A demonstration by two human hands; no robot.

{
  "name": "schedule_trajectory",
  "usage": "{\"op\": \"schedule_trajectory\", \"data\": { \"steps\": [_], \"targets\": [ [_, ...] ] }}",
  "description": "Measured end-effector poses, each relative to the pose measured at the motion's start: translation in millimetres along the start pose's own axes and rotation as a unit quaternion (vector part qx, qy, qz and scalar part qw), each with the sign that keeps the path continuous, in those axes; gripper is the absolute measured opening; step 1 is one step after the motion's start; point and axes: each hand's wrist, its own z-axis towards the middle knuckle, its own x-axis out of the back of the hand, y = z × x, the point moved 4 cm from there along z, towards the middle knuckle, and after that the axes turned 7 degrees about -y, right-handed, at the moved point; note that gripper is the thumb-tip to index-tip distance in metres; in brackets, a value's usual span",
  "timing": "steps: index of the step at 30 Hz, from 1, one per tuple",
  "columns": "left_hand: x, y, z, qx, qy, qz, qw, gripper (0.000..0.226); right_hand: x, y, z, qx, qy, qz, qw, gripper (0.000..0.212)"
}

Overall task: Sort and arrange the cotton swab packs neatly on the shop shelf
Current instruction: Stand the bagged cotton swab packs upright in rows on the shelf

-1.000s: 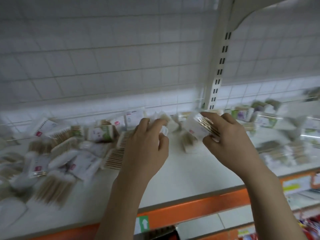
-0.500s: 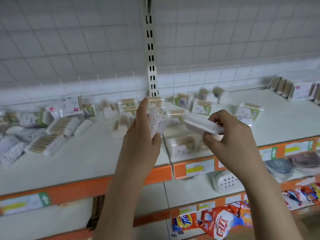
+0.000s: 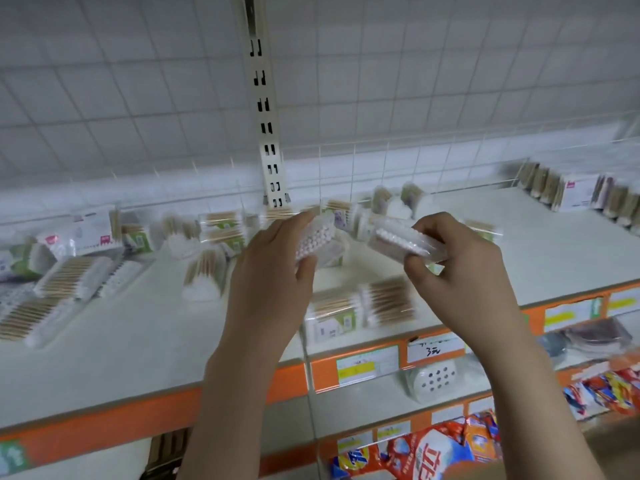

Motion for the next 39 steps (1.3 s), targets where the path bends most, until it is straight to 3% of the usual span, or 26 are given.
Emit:
{"op": "schedule_trajectory", "data": {
  "steps": [7,14,25,31,39],
  "targets": [
    [-28.5,26.2,24.2,-0.022,-0.006,-0.001,1.0,0.045,26.2,26.8,10.2,-0.001,0.015,-0.025,1.0,0.02],
    [-80.1,82.7,45.1,-0.03,0.009,-0.002,0.999,0.044,76.6,98.2,20.4,0.001,0.046,-0.031,0.998,0.019],
    [-174.9,190.6,54.9,-0.023,0.043,0.037,0.998,0.045,153.6,219.3,26.7,0.02,-0.054,-0.083,0.995,0.02],
    [-189.8,201.5,67.0,-0.039,0.04,0.063,0.996,0.041,160.8,246.9,35.1,0.01,-0.072,-0.109,0.991,0.022],
    [-206.0,206.6,85.5,-0.058,0.026,-0.004,0.998,0.037,166.3,265.4,43.9,0.007,-0.071,-0.115,0.991,0.024]
  ]
}}
